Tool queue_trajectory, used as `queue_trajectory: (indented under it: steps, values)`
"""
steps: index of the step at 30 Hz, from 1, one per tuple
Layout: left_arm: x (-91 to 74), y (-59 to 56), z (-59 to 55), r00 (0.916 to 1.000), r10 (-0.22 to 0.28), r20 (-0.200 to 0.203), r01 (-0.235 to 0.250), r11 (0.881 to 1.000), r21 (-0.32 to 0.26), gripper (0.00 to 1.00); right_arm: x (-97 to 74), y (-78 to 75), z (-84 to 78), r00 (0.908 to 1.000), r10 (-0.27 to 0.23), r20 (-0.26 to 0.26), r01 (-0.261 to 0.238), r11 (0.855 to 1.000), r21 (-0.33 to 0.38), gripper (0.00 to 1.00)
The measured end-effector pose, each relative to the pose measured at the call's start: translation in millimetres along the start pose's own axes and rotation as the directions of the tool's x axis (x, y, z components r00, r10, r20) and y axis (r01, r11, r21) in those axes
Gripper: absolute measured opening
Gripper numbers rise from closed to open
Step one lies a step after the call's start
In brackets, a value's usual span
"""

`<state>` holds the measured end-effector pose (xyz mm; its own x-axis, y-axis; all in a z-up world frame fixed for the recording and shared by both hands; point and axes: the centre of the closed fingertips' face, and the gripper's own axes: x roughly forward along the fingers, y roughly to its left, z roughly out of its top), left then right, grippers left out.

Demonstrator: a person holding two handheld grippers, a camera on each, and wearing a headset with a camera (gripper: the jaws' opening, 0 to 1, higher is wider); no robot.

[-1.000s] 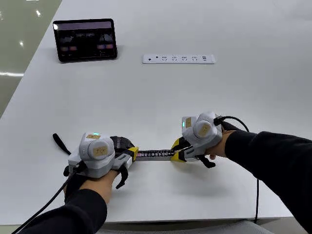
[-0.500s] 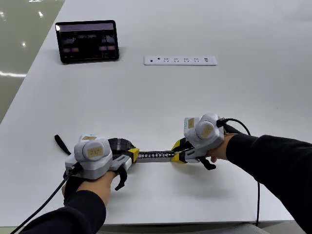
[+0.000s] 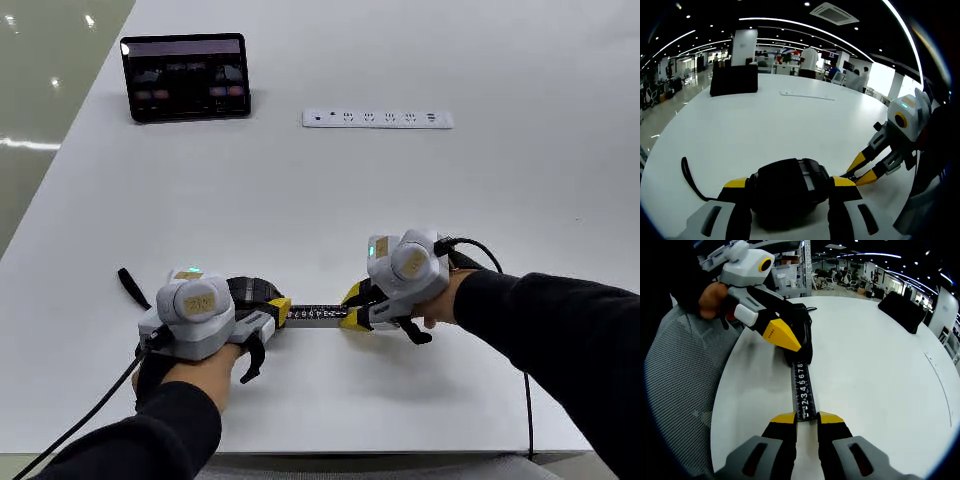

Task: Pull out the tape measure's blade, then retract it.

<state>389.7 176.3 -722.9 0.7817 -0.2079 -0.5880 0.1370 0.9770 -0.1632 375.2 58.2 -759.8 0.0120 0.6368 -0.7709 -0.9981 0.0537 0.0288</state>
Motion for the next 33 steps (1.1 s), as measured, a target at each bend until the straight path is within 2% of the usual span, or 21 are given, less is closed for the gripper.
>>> queue_trajectory:
  steps: [9,10,11,12,33]
  values:
    - [0.1,-0.2,-0.2,1.0000,0.002,-0.001,-0.002,1.000,-0.002,0.58,5.2,0.1,7.3,0.9999,0.002,0.014,-0.002,1.000,-0.021,0.10]
    - [0.1,-0.3,-0.3,1.0000,0.002,-0.001,-0.002,1.000,-0.001,0.58,5.8,-0.7,8.5,0.9998,0.001,0.019,-0.001,1.000,-0.014,0.10]
    - [0.2,-0.4,-0.3,1.0000,0.002,-0.002,-0.002,1.000,0.002,0.58,7.1,0.0,10.4,0.9996,0.008,0.027,-0.009,0.999,0.032,0.10]
    - [0.1,-0.4,-0.4,1.0000,0.002,-0.002,-0.002,1.000,0.001,0.58,6.8,-1.2,11.2,0.9995,0.010,0.029,-0.011,0.999,0.034,0.10]
    - [0.2,-0.7,-1.5,0.9999,-0.009,-0.008,0.009,1.000,-0.002,0.58,20.0,3.1,22.9,0.9993,0.003,0.037,-0.004,1.000,0.019,0.10]
